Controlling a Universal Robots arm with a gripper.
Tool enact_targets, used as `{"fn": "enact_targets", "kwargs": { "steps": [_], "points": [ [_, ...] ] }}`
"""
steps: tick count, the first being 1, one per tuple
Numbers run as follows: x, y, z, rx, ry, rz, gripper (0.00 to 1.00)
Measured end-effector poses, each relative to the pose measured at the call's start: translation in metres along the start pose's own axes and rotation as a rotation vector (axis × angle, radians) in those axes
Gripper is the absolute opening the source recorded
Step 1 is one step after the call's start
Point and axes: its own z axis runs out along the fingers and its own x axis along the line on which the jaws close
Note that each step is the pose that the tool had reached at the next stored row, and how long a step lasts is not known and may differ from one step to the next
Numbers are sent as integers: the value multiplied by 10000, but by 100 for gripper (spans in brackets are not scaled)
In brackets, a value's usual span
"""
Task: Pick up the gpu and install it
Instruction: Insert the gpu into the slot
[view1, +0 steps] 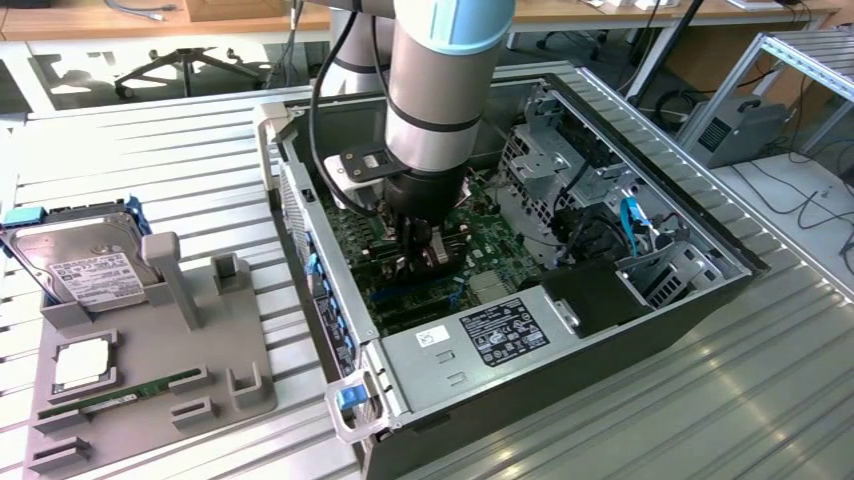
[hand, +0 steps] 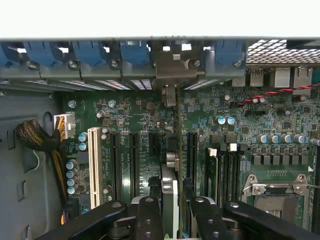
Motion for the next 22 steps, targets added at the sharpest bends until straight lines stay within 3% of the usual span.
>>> {"fn": "enact_targets", "kwargs": {
  "steps": [6, 10, 15, 22],
  "points": [
    [0, 0, 1, 1, -2, 0, 27],
    [0, 0, 1, 0, -2, 0, 40],
    [0, 0, -19, -1, 3, 0, 40],
    [-34, -7, -327, 0, 3, 0, 40]
  ]
}}
